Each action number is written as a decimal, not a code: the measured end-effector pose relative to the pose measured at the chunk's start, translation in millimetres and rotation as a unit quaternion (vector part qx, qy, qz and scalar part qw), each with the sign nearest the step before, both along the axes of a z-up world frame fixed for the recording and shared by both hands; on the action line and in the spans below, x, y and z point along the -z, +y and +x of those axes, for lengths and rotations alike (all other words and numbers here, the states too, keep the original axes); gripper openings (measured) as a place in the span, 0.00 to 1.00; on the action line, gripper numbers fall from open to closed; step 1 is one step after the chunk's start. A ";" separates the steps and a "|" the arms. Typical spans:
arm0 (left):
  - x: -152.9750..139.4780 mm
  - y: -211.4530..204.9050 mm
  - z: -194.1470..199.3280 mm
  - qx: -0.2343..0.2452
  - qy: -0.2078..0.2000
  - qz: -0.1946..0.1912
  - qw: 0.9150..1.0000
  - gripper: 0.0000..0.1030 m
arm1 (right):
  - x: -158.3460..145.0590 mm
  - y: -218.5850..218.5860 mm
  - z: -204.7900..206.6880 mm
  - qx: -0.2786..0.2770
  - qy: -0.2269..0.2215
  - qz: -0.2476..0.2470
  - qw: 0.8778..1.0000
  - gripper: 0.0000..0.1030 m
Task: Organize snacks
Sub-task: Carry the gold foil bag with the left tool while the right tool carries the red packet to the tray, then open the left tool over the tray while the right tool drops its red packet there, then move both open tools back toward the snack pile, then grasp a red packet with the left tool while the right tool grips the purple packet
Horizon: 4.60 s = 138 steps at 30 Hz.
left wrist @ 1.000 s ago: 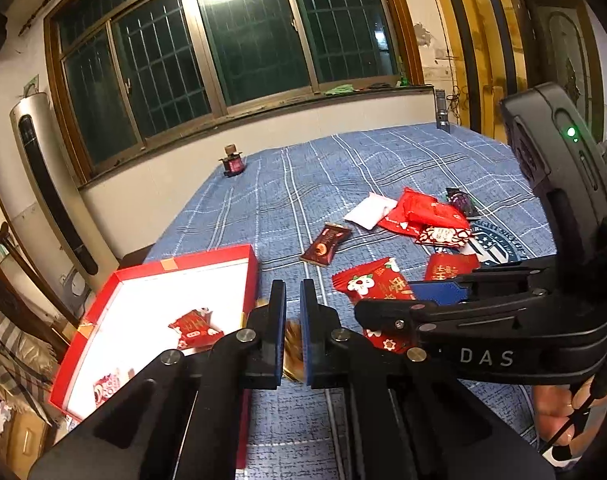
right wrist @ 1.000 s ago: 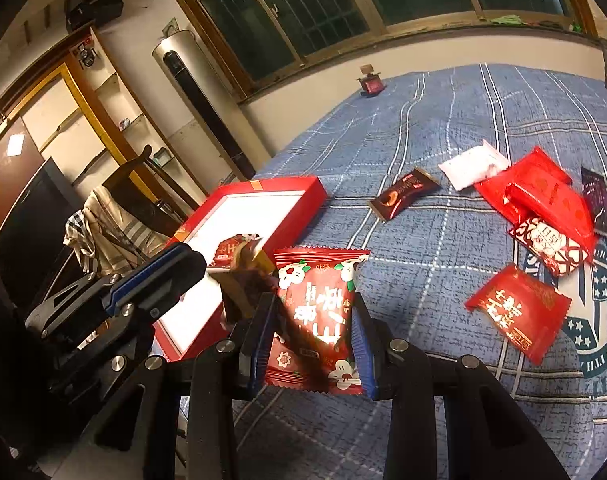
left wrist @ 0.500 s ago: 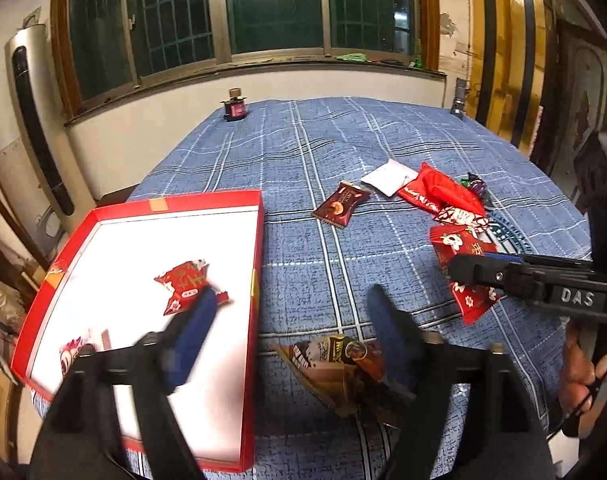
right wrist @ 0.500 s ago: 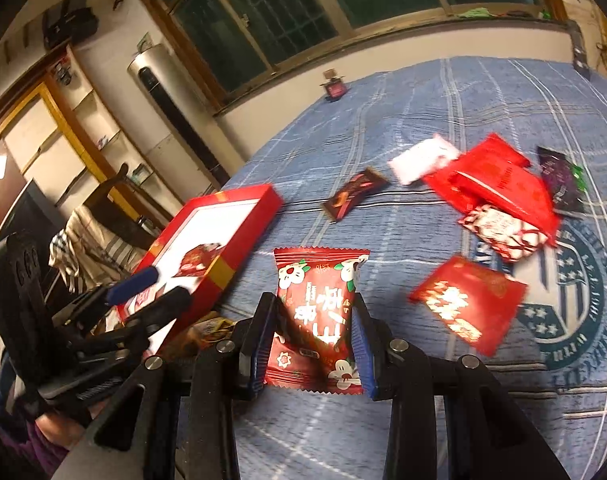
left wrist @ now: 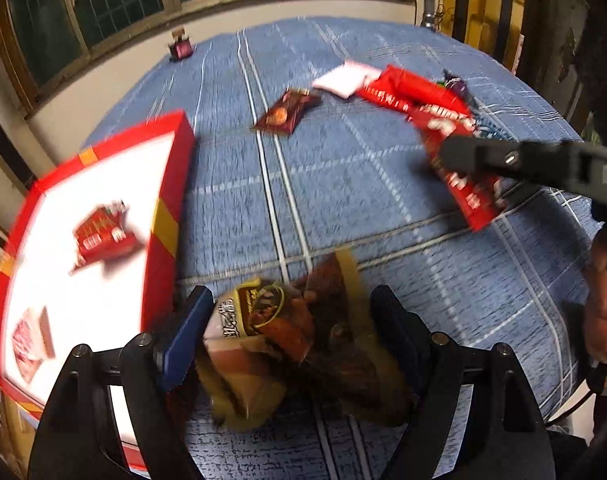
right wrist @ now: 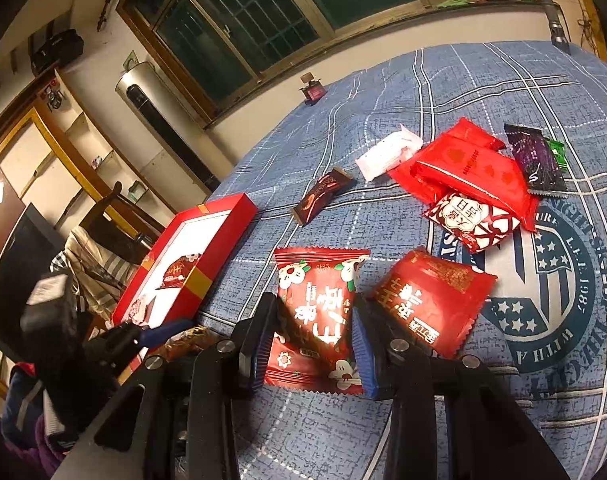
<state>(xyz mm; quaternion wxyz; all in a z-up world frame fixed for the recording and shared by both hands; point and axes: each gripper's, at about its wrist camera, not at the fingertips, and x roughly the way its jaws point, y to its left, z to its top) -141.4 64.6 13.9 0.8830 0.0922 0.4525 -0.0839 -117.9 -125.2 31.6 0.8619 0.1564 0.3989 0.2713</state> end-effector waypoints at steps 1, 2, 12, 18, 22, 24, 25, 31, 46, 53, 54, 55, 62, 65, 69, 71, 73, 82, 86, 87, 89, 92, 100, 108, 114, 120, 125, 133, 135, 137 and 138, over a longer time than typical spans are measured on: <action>1.2 0.6 -1.4 -0.001 -0.004 0.003 1.000 0.75 | -0.9 0.5 -0.7 -0.001 -0.001 0.000 1.000 0.36; 1.0 1.0 -3.4 0.001 -0.009 0.002 1.000 0.70 | -1.3 0.9 -0.9 -0.001 -0.002 -0.001 1.000 0.36; -21.3 -5.4 -20.3 -0.012 -0.072 0.040 0.997 0.48 | -9.8 11.5 -12.3 -0.005 -0.016 -0.012 1.000 0.36; -55.2 0.6 -35.1 -0.027 -0.134 0.075 0.988 0.48 | -14.5 16.8 -18.3 -0.007 -0.021 -0.016 1.000 0.36; -70.8 13.6 -41.4 -0.045 -0.156 0.074 0.984 0.48 | -21.6 27.0 -24.3 -0.016 -0.029 -0.021 0.999 0.36; -76.4 20.8 -44.7 -0.053 -0.164 0.073 0.982 0.48 | -25.7 33.4 -27.6 -0.022 -0.032 -0.023 0.999 0.36; -77.1 21.9 -45.3 -0.055 -0.166 0.072 0.982 0.48 | -27.2 36.2 -28.5 -0.024 -0.034 -0.023 0.999 0.36; -82.7 39.2 -48.1 -0.075 -0.175 0.062 0.980 0.48 | -34.6 57.2 -33.8 -0.041 -0.043 -0.035 0.998 0.36; -73.8 84.1 -41.3 -0.122 -0.170 0.048 0.977 0.48 | -41.9 130.3 -27.1 -0.102 -0.057 -0.054 0.992 0.36; -62.9 127.0 -27.4 -0.187 -0.154 0.057 0.969 0.48 | -34.9 184.6 -9.1 -0.138 -0.054 -0.057 0.987 0.37; -60.7 133.7 -25.0 -0.199 -0.150 0.059 0.967 0.48 | -34.1 190.6 -7.8 -0.140 -0.054 -0.057 0.987 0.37; -57.9 141.3 -22.2 -0.213 -0.143 0.064 0.964 0.50 | -33.4 198.1 -5.0 -0.142 -0.055 -0.057 0.987 0.38; -51.6 168.9 -20.8 -0.277 -0.137 0.081 0.948 0.64 | -38.9 210.0 4.0 -0.138 -0.068 -0.041 0.987 0.46; -53.9 162.3 -20.9 -0.271 -0.142 0.084 0.948 0.64 | -37.0 193.8 8.7 -0.120 -0.065 -0.042 0.990 0.46; -56.9 143.5 -17.9 -0.253 -0.146 0.096 0.952 0.64 | -32.8 159.9 17.3 -0.087 -0.047 -0.031 0.995 0.47; -60.9 130.3 -16.7 -0.238 -0.150 0.104 0.954 0.64 | -33.3 143.5 19.2 -0.072 -0.046 -0.027 0.996 0.49; -64.6 120.7 -16.2 -0.229 -0.156 0.109 0.955 0.64 | -34.8 128.1 19.4 -0.059 -0.047 -0.024 0.997 0.49; -81.9 76.8 -13.7 -0.195 -0.174 0.126 0.957 0.67 | -48.8 64.2 15.7 -0.015 -0.060 0.003 0.998 0.50; -85.6 56.1 -11.3 -0.177 -0.177 0.133 0.959 0.70 | -54.4 40.2 11.2 -0.001 -0.068 0.004 0.998 0.50; -85.6 49.5 -9.6 -0.171 -0.175 0.133 0.960 0.73 | -55.8 30.7 10.4 0.005 -0.070 0.003 0.998 0.51; -84.4 38.2 -7.3 -0.159 -0.171 0.131 0.963 0.80 | -57.3 12.0 9.1 0.020 -0.075 -0.003 0.997 0.51; -77.6 15.5 -3.5 -0.121 -0.156 0.120 0.973 0.80 | -57.9 -24.3 8.9 0.056 -0.081 -0.027 0.995 0.53; -53.4 -59.0 17.7 -0.017 -0.102 0.105 0.989 0.80 | -45.2 -130.3 14.4 0.166 -0.063 -0.056 0.983 0.55; -53.5 -110.2 25.0 0.024 -0.107 0.121 0.987 0.80 | -30.3 -151.5 21.0 0.169 -0.053 -0.018 0.984 0.55; -52.2 -129.7 33.7 0.035 -0.107 0.133 0.985 0.80 | -26.1 -161.4 24.4 0.174 -0.046 0.003 0.984 0.56; -48.6 -146.3 41.5 0.047 -0.104 0.136 0.984 0.80 | -26.7 -166.6 24.4 0.177 -0.043 0.019 0.983 0.56; -38.9 -157.1 54.4 0.054 -0.091 0.118 0.987 0.80 | -25.1 -168.4 24.0 0.183 -0.037 0.023 0.982 0.56; -3.7 -144.9 95.5 0.035 -0.008 0.003 0.999 0.81 | -22.2 -169.7 24.9 0.195 -0.032 0.015 0.980 0.56; -1.6 -138.4 98.3 0.031 0.004 -0.022 0.999 0.81 | -21.4 -168.9 25.5 0.196 -0.030 0.011 0.980 0.56; 0.6 -130.3 100.1 0.027 0.017 -0.046 0.998 0.77 | -20.6 -167.2 26.1 0.193 -0.029 0.008 0.981 0.56; -0.1 -128.8 99.3 0.028 0.013 -0.043 0.999 0.71 | -20.2 -166.3 26.3 0.191 -0.029 0.005 0.981 0.56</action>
